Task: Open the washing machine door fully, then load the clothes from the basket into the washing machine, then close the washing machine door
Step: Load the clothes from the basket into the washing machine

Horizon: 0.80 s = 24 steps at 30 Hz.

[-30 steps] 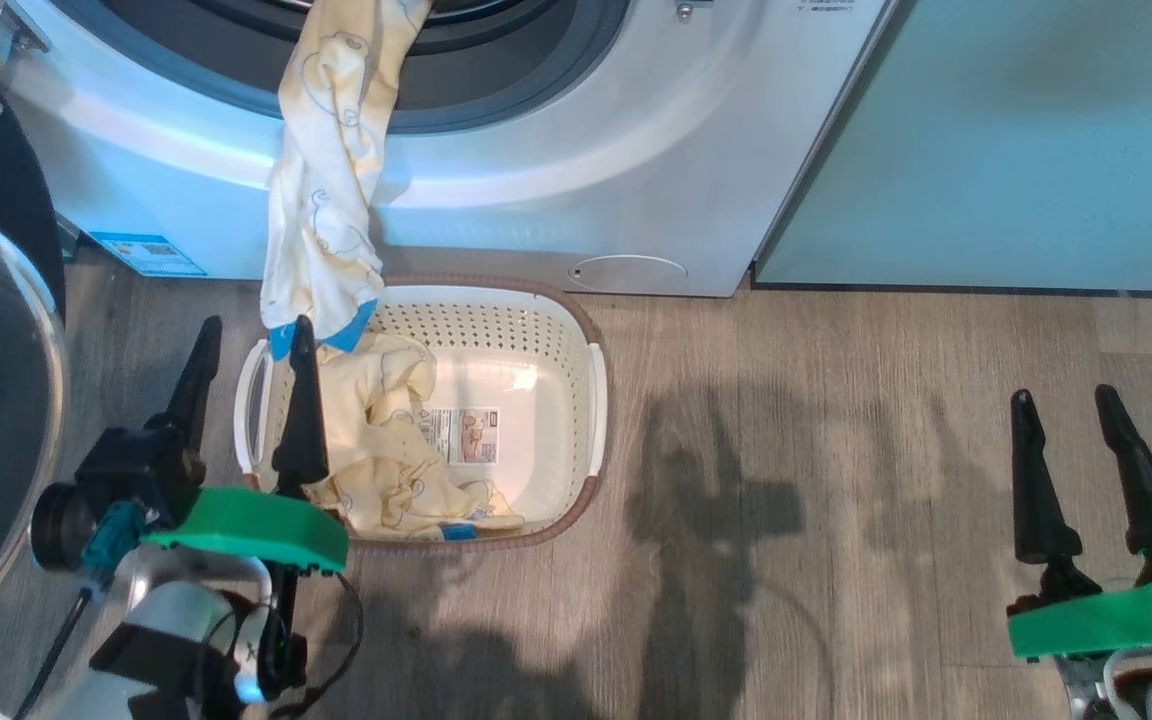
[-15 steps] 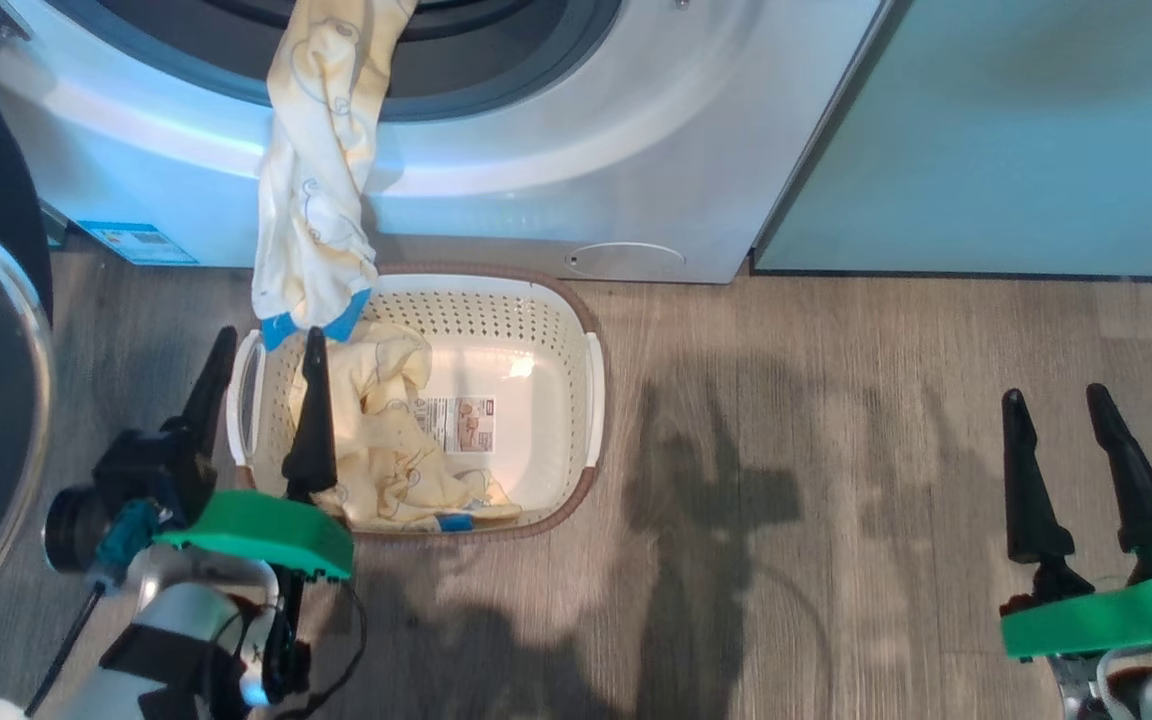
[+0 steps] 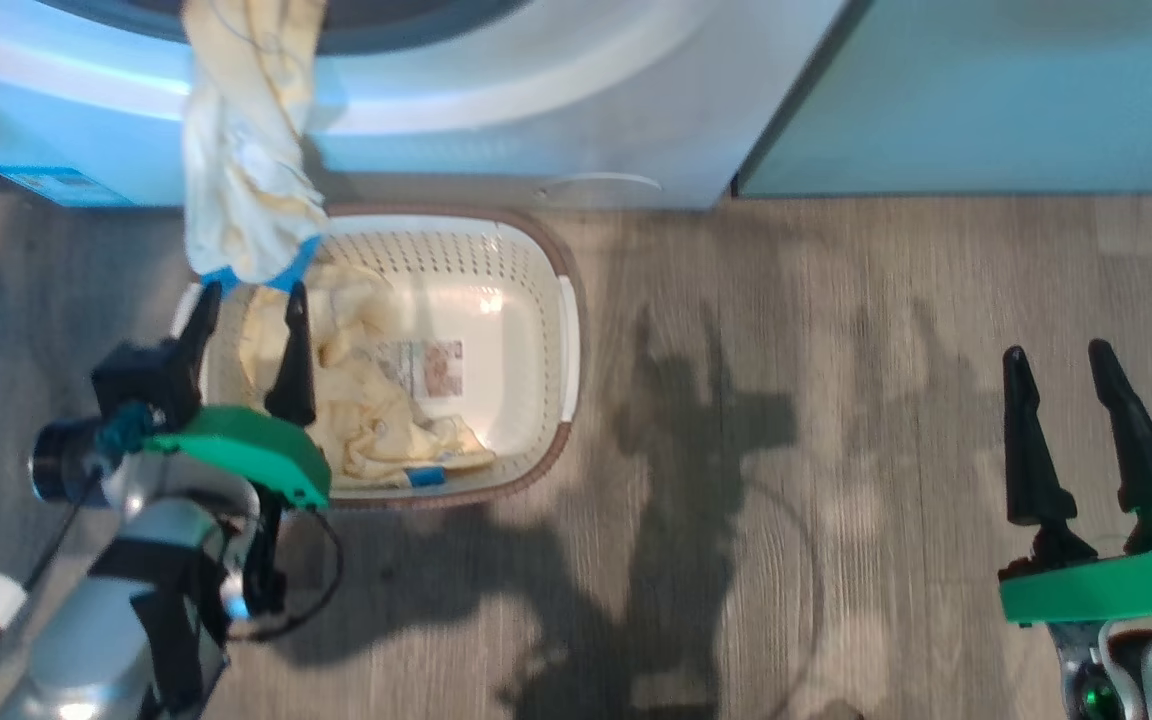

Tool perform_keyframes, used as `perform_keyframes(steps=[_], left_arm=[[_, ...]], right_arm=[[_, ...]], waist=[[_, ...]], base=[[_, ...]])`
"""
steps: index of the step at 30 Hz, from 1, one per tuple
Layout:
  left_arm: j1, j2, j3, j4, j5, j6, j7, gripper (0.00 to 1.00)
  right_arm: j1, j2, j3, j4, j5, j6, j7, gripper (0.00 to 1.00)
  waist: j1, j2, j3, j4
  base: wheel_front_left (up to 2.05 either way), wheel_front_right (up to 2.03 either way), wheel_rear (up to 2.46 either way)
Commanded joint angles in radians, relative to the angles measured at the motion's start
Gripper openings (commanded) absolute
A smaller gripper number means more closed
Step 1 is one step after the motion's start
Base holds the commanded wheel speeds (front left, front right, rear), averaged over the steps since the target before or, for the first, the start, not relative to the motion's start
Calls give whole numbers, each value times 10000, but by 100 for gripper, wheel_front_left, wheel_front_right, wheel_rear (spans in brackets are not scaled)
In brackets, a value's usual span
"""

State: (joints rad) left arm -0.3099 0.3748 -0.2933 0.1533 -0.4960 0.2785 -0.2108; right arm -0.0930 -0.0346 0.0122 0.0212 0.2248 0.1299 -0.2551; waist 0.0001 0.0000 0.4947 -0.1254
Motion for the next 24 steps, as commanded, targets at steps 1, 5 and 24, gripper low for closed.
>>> perform_keyframes(steps=[1, 5, 24], left_arm=[[-491, 371, 404, 94, -51, -112, 15, 100], [-1203, 533, 369, 966, 44, -264, 110, 100], [-4530, 942, 716, 4378, -136, -1023, -80, 100]], right_arm=[[-150, -156, 212, -341, 97, 8, -67, 100], [-305, -156, 248, -393, 173, 8, -67, 100], [-1065, -156, 480, -554, 438, 8, -67, 100]], waist=[[-1, 0, 436, -223], [-1, 0, 934, -395], [-1, 0, 2524, -820]], base=[[0, 0, 0], [0, 0, 0], [0, 0, 0]])
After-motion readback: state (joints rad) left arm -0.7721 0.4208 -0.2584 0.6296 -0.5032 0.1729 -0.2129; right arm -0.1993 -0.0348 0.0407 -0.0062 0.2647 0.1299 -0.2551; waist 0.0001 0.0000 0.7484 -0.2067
